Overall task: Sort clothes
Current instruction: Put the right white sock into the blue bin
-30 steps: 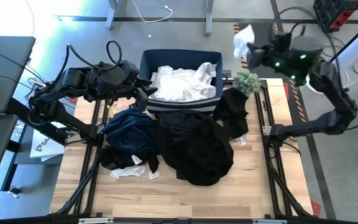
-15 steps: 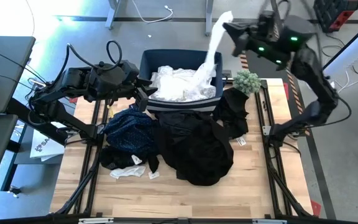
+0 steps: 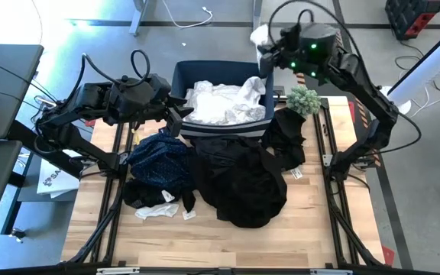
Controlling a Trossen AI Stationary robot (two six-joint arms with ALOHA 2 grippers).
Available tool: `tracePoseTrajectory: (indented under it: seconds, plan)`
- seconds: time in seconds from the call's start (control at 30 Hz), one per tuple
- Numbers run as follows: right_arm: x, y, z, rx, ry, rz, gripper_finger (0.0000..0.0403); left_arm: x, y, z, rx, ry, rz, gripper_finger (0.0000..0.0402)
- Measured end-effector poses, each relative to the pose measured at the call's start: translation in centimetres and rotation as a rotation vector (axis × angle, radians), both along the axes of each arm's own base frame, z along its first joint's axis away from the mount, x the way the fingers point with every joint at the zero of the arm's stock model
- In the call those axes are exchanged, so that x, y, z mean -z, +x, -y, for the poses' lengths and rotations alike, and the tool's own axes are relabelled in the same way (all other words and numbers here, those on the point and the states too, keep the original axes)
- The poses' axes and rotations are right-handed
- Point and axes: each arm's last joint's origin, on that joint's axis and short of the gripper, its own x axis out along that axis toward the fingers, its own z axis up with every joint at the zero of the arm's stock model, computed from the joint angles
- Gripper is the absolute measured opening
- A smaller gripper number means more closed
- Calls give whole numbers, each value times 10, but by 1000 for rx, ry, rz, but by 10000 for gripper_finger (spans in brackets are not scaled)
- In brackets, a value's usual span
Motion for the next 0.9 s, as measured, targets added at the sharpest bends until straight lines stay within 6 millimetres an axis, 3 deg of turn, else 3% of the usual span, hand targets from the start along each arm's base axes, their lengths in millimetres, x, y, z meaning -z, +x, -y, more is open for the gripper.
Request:
tracePoseTrajectory:
  seconds: [0.2, 0.37, 0.67, 0.9]
  plan:
    - [35, 14, -7, -63, 201, -220, 0, 0, 0, 0, 0, 0, 0, 184]
    - [45, 25, -13, -79, 194, -288, 0, 0, 0, 0, 0, 0, 1, 184]
    - [78, 36, 16, 85, 132, -572, 0, 0, 0, 0, 0, 0, 0, 184]
    - [133, 68, 22, -45, 300, -822, 3, 0, 0, 0, -1, -1, 0, 184]
